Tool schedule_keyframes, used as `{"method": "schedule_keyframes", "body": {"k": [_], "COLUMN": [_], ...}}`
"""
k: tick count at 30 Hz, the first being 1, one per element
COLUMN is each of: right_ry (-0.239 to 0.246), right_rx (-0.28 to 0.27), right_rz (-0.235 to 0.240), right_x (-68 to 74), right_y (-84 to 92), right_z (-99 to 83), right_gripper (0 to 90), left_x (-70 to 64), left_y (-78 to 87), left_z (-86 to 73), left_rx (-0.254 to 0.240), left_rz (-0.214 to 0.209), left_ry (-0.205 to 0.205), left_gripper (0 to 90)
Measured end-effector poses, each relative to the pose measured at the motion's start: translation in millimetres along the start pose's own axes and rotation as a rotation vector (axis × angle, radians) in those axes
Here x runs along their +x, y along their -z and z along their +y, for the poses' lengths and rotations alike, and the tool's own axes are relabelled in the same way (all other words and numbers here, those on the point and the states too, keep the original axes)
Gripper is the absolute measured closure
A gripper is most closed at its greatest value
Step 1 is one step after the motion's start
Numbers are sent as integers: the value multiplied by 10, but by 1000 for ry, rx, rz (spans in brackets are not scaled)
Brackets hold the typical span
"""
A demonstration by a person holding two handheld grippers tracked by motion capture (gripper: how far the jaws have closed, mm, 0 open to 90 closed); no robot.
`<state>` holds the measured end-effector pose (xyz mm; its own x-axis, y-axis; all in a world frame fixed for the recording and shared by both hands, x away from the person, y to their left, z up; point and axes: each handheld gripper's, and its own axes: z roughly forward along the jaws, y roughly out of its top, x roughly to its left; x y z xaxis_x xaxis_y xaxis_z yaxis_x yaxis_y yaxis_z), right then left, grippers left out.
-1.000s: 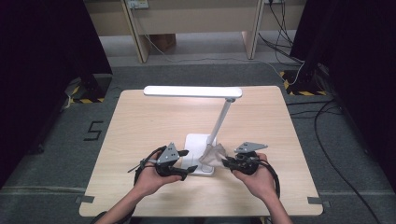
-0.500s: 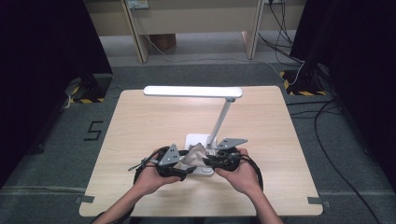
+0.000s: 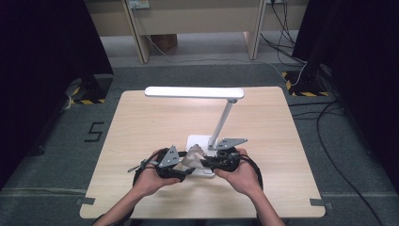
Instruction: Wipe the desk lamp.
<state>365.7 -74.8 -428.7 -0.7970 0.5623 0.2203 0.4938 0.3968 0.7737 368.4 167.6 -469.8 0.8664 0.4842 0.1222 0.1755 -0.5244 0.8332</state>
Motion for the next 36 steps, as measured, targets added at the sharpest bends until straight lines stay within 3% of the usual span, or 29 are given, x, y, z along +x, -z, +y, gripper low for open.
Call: {"method": "schedule_keyframes", "body": {"k": [4,10,17,18,20,25,26,27,29,33,36], "right_ry": [0,-1,-14,-9,-6,7,7,8,13,13,-15], "right_rx": [0,-10,-45,-60,-67,-115,-115,-141,-171,-246,-300], "right_rz": [10,21,23,19,17,-5,-5,-17,-31,-54,-87], "right_x": [13,21,13,9,12,18,18,17,15,-7,-43], "right_y": [-5,-2,-23,-40,-50,-108,-108,-110,-100,-50,-11], "right_z": [17,56,74,84,89,120,120,133,151,186,195], "right_gripper": [799,799,790,780,770,604,604,546,507,478,479], "left_x": [-5,4,0,7,15,84,84,120,143,237,293], "left_y": [20,65,158,190,205,316,316,364,393,544,635], "left_z": [-9,6,36,42,44,39,39,23,15,-10,-17], "left_rx": [-20,-26,-64,-73,-79,-101,-101,-106,-105,-113,-117], "left_rz": [-20,-52,-19,6,16,75,75,102,115,171,206], "left_ry": [-8,-35,-15,-13,-13,5,5,13,15,19,15], "left_gripper": [347,566,793,804,816,822,823,823,823,822,823]}}
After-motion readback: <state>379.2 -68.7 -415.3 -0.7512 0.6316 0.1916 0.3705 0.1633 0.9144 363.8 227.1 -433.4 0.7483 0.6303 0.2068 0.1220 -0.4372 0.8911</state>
